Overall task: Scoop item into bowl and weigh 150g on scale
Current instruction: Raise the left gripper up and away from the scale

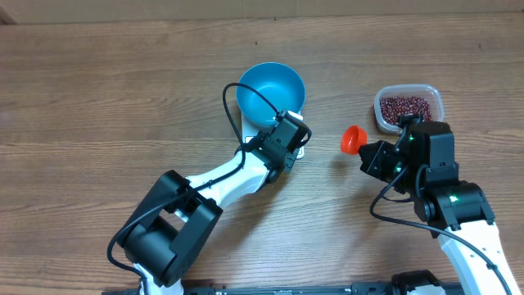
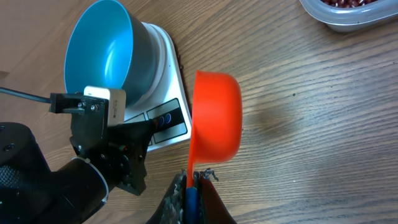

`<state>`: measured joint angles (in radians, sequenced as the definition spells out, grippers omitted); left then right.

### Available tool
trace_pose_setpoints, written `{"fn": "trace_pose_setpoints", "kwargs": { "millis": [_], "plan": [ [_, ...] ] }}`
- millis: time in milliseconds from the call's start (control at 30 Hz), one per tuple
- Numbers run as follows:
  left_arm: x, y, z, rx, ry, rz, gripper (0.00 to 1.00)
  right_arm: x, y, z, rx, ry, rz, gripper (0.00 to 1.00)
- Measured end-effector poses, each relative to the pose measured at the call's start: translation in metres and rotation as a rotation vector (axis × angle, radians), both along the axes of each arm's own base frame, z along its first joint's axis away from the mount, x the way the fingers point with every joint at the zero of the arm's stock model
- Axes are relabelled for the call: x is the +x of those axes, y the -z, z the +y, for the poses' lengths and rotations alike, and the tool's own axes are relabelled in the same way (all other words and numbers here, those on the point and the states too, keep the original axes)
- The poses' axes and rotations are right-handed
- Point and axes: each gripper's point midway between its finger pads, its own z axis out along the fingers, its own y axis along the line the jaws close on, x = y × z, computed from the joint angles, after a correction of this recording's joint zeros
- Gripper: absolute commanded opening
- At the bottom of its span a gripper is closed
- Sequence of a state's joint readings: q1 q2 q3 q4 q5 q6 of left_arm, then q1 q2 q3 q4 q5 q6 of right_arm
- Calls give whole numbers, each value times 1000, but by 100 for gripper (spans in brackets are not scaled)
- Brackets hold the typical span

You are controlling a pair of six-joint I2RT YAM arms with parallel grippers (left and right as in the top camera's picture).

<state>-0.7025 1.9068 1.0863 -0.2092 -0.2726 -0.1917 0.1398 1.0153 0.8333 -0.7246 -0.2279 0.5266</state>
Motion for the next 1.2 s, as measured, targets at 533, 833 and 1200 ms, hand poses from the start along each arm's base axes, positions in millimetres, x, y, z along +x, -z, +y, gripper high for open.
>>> {"fn": "trace_pose_setpoints", "kwargs": {
  "millis": [533, 833, 1200],
  "plan": [
    [-34, -31, 24, 35, -2, 92, 4, 1, -1, 0, 1, 0, -6, 4],
    [-51, -96, 39, -21, -3, 28, 100, 1, -1, 0, 1, 0, -6, 4],
    [-68, -142, 53, -71, -2, -30, 100, 1, -1, 0, 1, -1, -7, 4]
  ]
}}
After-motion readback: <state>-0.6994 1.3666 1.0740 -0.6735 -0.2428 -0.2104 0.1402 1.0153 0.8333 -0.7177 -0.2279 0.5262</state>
